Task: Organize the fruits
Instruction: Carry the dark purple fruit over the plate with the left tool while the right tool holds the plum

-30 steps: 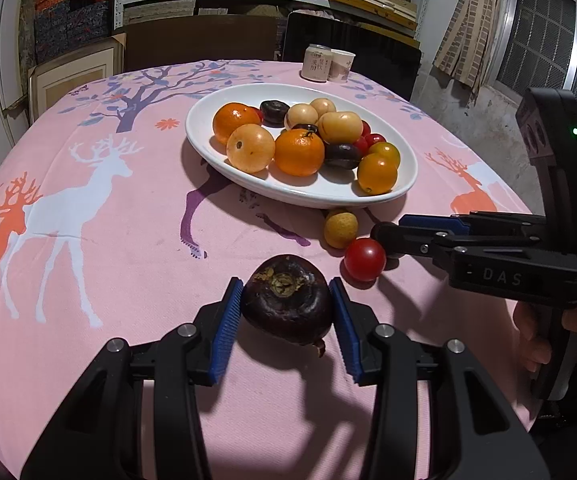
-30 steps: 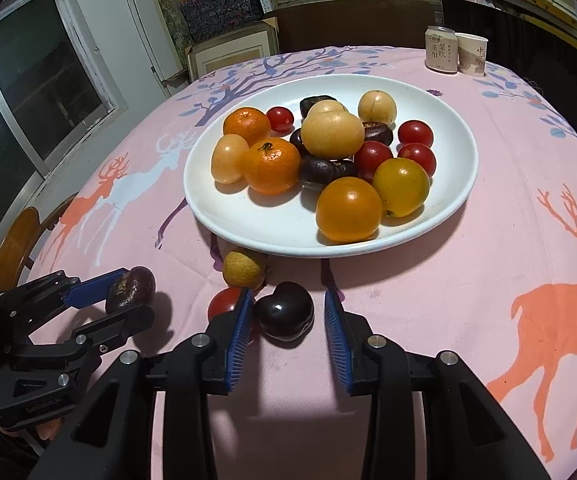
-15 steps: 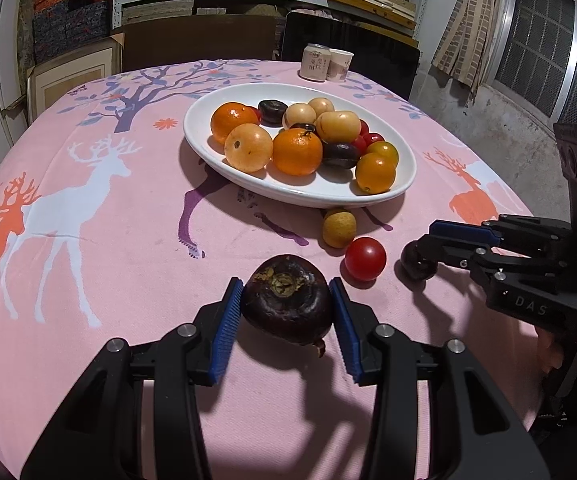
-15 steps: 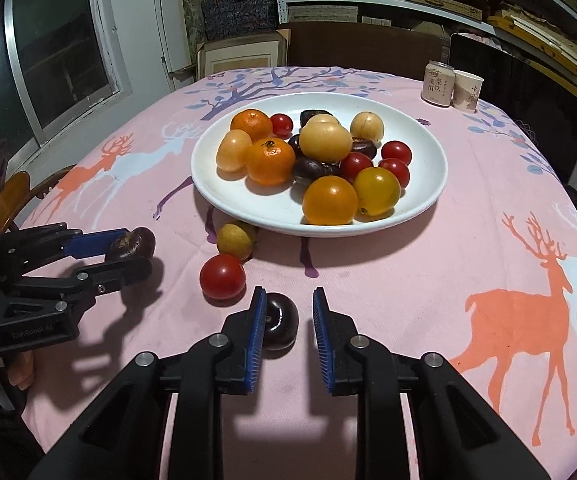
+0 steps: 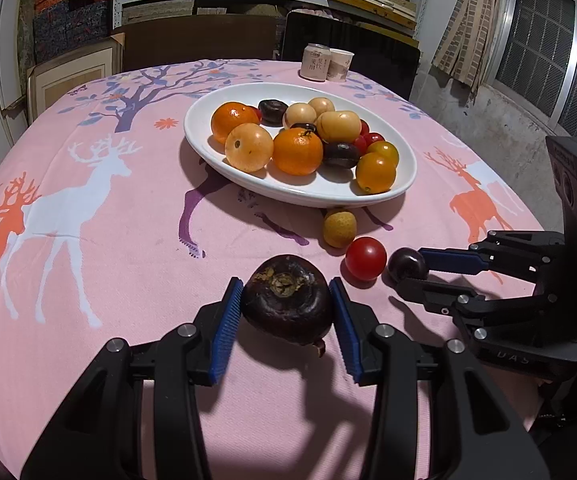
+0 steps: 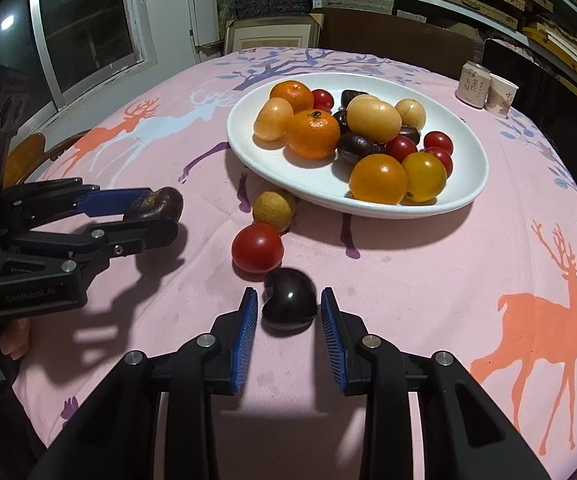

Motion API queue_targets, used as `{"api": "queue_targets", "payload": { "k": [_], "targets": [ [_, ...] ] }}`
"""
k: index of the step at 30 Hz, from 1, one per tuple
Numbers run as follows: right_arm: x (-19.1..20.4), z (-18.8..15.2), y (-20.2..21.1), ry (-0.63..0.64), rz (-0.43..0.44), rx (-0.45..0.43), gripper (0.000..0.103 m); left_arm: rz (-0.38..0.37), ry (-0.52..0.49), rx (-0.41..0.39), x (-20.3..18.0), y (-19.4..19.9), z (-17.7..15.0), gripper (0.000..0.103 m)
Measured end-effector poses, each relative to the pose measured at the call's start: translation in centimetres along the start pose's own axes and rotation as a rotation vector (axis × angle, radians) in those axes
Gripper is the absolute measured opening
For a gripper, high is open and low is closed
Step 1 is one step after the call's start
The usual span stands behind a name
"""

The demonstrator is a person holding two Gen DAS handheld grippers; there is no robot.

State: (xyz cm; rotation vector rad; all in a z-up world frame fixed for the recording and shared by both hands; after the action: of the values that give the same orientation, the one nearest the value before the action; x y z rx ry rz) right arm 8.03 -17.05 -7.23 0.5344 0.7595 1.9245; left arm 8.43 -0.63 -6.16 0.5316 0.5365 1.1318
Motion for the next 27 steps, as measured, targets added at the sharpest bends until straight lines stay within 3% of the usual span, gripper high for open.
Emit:
{"api": "queue_targets", "payload": {
  "k": [17,27],
  "targets": [
    [-0.3,-0.4,0.0,-0.026,-0.011,0.005,0.029,-0.002,0.002,0.005,0.0,-0.1,0.0,0.043],
    [-2.9,-1.6,3.1,-0.150,0.014,-0.053,0.029,0.009,-0.019,-0.008,-0.5,0.1,0.0,0.043]
  ]
}}
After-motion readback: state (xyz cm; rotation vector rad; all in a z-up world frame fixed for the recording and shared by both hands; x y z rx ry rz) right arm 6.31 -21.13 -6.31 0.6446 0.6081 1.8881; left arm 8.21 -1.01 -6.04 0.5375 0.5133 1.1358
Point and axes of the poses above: each gripper's, at about its wrist camera, not at the fingertips, and y roughly against the way its jaws point, x to its left, z to its top, the point moved 1 cm from there along -y, roughly the way its jaws point, and after that the axes turned 8 degrees about -x, right-handed, at the moved point
